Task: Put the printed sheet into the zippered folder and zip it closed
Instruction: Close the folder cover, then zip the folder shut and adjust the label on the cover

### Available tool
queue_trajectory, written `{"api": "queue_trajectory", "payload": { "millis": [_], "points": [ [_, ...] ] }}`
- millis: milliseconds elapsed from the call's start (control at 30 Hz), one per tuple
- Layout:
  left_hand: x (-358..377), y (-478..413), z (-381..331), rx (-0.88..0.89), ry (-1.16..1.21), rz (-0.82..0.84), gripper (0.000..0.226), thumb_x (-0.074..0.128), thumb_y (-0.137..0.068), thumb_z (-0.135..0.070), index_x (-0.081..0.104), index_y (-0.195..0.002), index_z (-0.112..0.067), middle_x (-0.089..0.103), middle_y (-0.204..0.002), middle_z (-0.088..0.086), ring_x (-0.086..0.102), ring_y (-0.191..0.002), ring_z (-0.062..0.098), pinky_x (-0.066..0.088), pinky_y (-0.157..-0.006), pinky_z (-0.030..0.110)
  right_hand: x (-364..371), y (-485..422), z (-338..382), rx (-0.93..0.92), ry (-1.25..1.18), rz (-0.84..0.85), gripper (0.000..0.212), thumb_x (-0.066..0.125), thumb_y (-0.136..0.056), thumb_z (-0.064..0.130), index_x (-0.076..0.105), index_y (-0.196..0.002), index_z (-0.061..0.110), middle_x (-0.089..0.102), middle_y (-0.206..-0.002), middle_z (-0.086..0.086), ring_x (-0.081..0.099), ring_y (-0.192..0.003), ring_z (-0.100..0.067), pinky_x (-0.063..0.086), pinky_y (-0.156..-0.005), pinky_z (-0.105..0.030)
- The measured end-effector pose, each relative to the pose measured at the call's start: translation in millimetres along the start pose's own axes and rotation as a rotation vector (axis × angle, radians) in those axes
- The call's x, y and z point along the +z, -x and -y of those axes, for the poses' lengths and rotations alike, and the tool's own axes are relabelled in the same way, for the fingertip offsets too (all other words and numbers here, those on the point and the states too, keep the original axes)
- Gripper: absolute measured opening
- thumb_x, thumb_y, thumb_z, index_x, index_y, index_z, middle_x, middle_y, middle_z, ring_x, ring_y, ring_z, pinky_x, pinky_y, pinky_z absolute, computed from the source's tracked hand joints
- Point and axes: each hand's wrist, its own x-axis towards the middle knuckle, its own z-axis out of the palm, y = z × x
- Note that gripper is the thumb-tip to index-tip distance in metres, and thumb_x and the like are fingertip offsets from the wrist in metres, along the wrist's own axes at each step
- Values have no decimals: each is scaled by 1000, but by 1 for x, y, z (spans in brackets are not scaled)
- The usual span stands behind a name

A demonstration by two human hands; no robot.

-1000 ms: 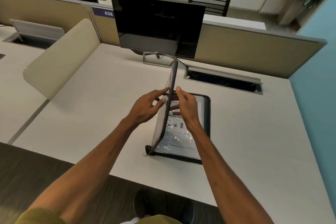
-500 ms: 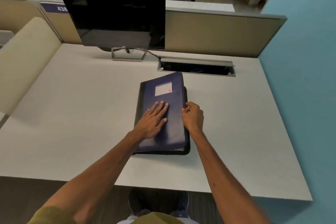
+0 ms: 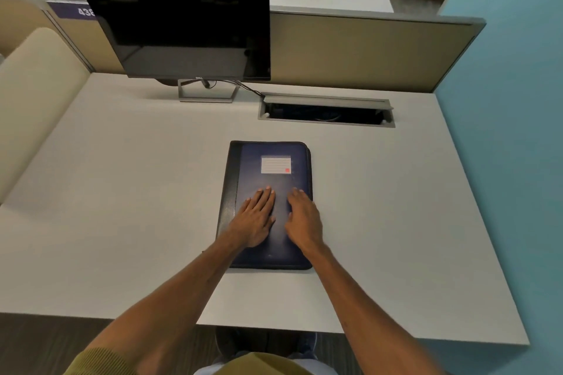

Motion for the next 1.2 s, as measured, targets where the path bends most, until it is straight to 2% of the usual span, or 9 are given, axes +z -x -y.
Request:
{"api": "queue_trajectory", "payload": {
  "millis": [167,367,433,533,700,833,967,1033,1200],
  "points": [
    [-2,-6,15,26,-8,10,65,21,-115,-35,-14,-168,-21,-20,-176,1,-25,-157,17,-4,-135,47,31,-2,-9,-156,254,107,74,45,-109,28,4,-169,20,-1,-178,-1,-2,-164,-21,10,-132,-51],
    [-10,-6,29,-88,-17,-60,68,28,-114,-28,-10,-170,-21,-26,-171,-2,-23,-161,22,-9,-132,52,35,-19,-6,-173,302,89,71,39,-110,26,0,-169,21,-5,-178,0,-6,-164,-20,9,-132,-53],
    [-12,4,40,-95,27,-108,68,33,-113,-24,-1,-172,-20,-11,-178,1,-11,-166,26,0,-135,50,37,-21,-2,-162,306,48,72,43,-108,24,5,-169,18,0,-178,-1,-1,-164,-22,11,-132,-54],
    [-17,29,61,-125,110,-219,68,44,-107,-16,22,-170,-20,18,-178,6,18,-164,30,22,-132,48,44,-14,11,-127,231,-122,68,59,-100,16,34,-163,12,33,-170,-9,28,-159,-26,26,-128,-54],
    [-16,83,95,-254,267,-278,72,56,-91,2,45,-159,-19,48,-161,6,53,-139,31,52,-109,46,65,24,49,-246,114,-264,38,65,-93,14,65,-131,17,67,-124,-4,61,-111,-22,53,-92,-37],
    [-6,122,113,-232,267,-242,55,56,-90,2,64,-139,-22,66,-139,1,60,-124,26,55,-97,43,87,51,72,-333,50,-237,9,60,-99,29,64,-103,22,65,-95,3,58,-83,-13,53,-71,-32],
    [2,152,114,-157,227,-240,48,42,-87,-7,74,-118,-24,68,-127,-1,61,-111,22,56,-90,41,111,80,88,-319,-20,-154,32,58,-101,47,73,-86,24,70,-69,9,59,-55,-7,59,-54,-30],
    [7,161,115,-122,218,-235,49,35,-87,-24,75,-116,-26,66,-130,-3,59,-113,19,58,-89,40,122,95,96,-308,1,-102,40,55,-100,55,74,-82,24,70,-66,10,60,-52,-9,59,-53,-31],
    [20,171,126,-36,157,-272,19,63,-102,-27,72,-119,-28,62,-133,-7,59,-113,16,57,-84,34,140,116,115,-200,41,-32,43,55,-97,67,73,-100,27,75,-86,11,69,-72,-10,59,-69,-27]
  ]
}}
